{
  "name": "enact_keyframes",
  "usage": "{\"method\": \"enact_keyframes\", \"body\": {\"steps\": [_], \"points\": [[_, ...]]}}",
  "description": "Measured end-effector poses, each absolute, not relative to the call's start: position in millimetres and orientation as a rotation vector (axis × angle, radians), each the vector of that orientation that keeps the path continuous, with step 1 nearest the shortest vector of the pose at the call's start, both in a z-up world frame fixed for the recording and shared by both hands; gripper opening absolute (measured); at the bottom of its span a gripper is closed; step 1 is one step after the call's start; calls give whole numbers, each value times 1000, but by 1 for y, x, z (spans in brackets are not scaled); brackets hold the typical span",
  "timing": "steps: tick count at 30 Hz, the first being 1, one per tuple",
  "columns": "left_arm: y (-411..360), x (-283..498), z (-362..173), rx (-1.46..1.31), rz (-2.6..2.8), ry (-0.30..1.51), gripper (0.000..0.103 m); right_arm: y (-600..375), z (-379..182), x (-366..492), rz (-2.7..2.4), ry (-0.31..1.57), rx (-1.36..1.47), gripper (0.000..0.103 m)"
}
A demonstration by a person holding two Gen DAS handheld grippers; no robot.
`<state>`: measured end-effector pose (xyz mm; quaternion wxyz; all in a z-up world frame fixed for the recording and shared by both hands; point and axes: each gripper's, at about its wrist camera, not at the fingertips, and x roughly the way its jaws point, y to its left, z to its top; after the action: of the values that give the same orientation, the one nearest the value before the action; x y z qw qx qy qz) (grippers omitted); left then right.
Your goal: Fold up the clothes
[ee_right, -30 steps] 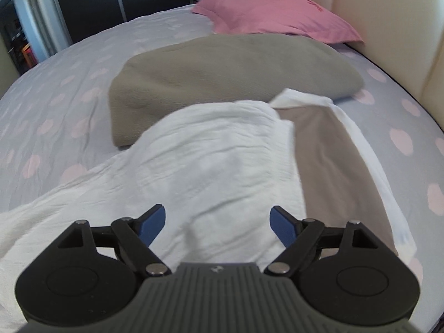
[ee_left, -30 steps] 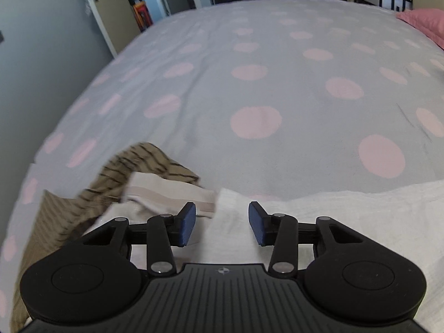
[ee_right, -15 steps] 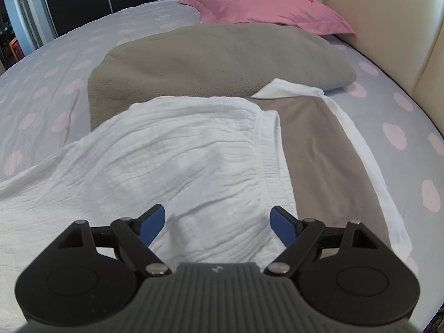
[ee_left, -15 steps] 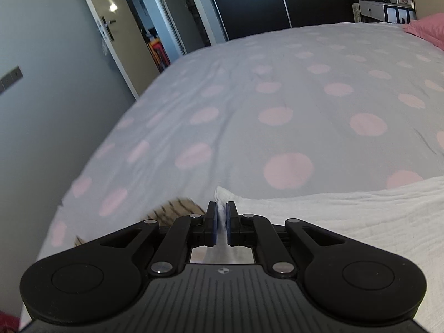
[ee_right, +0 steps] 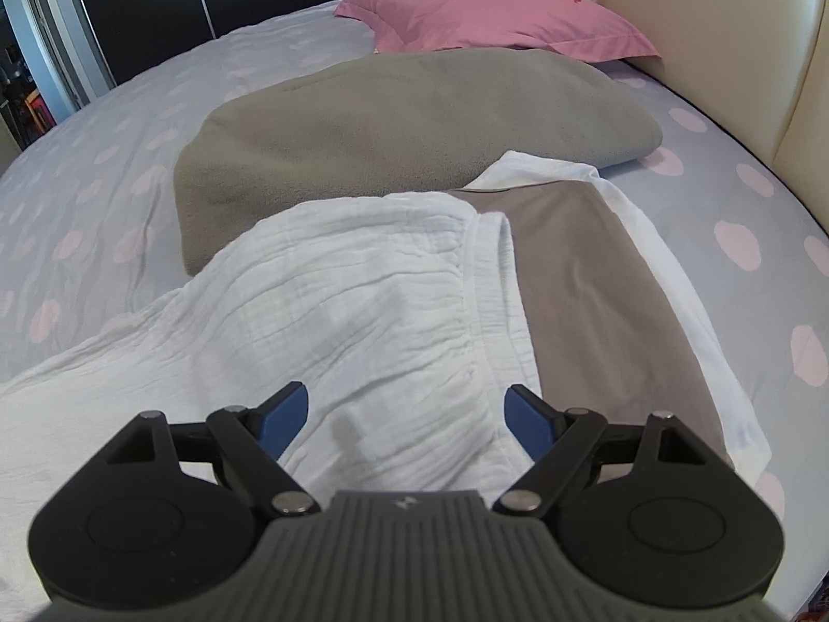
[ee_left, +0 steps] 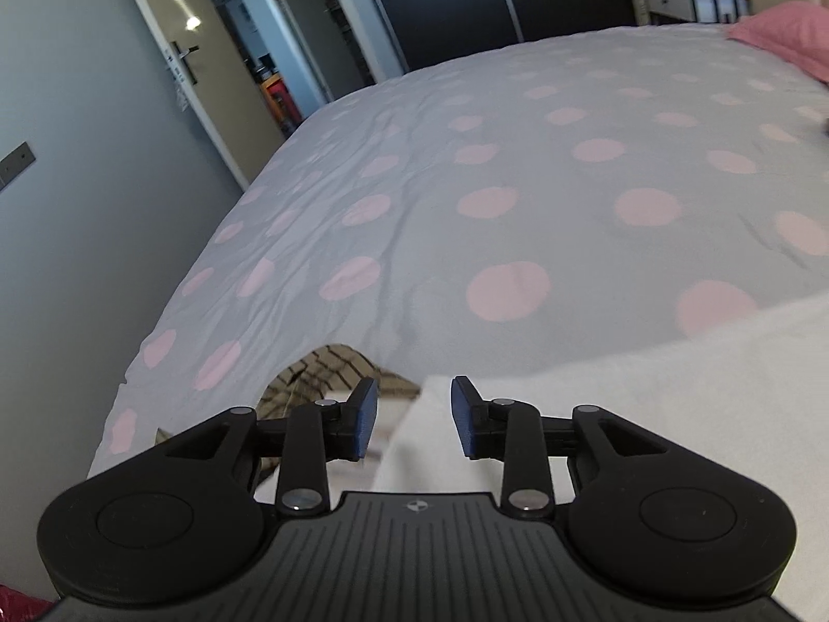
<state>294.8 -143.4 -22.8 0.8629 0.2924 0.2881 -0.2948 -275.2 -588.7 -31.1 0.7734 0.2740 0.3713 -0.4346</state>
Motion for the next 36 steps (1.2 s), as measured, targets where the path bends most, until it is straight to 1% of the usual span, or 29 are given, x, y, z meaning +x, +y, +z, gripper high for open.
{"method": "enact_keyframes", "body": {"steps": [2, 6, 8, 10, 14, 16, 18, 27, 33, 36], "points": [[-130, 277, -15, 592, -641, 613, 40, -583, -27, -283, -934, 800, 580, 85], [-107, 236, -3, 580, -700, 634, 41, -575, -24, -306, -935, 798, 578, 83], [-97, 215, 2, 584, -723, 634, 41, -573, -23, -319, -939, 796, 588, 79], [-89, 196, 5, 590, -741, 631, 42, -573, -24, -335, -950, 800, 607, 71], [-70, 160, 4, 621, -762, 613, 42, -570, -31, -364, -958, 841, 629, 65], [-61, 145, 3, 633, -780, 617, 42, -565, -35, -375, -948, 868, 627, 58], [-52, 130, 2, 650, -795, 617, 42, -556, -36, -380, -918, 894, 605, 54], [-28, 56, -4, 798, -955, 586, 43, -477, -47, -357, -627, 1033, 318, 52], [-13, 8, -28, 974, -1102, 580, 44, -430, -60, -349, -427, 1104, 56, 52], [-8, -9, -40, 1044, -1142, 594, 44, -415, -67, -351, -369, 1143, -23, 52]]}}
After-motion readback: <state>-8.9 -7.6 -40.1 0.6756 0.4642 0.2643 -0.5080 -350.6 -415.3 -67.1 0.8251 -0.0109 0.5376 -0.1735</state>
